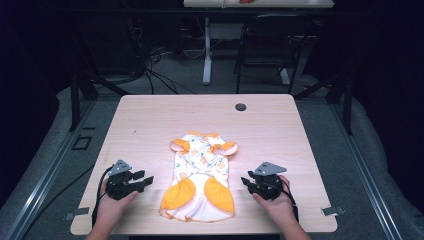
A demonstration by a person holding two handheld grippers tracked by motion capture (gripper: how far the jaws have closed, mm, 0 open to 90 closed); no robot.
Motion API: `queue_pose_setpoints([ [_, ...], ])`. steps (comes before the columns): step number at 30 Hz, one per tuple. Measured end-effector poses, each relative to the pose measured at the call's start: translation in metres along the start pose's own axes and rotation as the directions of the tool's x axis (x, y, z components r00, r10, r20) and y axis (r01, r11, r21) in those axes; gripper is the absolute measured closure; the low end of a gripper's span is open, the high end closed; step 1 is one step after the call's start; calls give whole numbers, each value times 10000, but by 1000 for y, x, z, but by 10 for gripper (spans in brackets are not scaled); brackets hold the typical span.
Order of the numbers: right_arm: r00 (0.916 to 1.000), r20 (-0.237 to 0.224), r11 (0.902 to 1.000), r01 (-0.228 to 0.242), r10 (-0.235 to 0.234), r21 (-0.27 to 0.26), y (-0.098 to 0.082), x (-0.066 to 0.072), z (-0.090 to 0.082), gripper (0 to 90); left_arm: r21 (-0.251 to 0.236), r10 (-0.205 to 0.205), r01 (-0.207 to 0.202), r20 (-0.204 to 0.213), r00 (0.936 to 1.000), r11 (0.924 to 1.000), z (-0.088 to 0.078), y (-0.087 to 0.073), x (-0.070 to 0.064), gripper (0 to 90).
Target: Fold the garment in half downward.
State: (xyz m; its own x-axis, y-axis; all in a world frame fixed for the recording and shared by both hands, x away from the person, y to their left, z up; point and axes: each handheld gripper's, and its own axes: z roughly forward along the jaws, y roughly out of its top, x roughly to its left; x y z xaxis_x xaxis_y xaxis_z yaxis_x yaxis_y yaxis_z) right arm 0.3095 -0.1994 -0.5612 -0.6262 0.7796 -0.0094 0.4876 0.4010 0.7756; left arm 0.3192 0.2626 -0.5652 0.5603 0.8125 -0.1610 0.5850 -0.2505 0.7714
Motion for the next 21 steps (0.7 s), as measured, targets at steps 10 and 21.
queue_pose_setpoints([
  [10, 9991, -163, 9986, -382, 388, 379, -2, -10, 7, 596, 115, 394, -399, 391, 9985, 9991, 10, 5, -10, 527],
  [21, 9982, -412, 9956, 475, -442, 812, 29, -4, 10, 656, 400, 1266, -1303, 840, 9884, 9907, 34, 58, -26, 620],
])
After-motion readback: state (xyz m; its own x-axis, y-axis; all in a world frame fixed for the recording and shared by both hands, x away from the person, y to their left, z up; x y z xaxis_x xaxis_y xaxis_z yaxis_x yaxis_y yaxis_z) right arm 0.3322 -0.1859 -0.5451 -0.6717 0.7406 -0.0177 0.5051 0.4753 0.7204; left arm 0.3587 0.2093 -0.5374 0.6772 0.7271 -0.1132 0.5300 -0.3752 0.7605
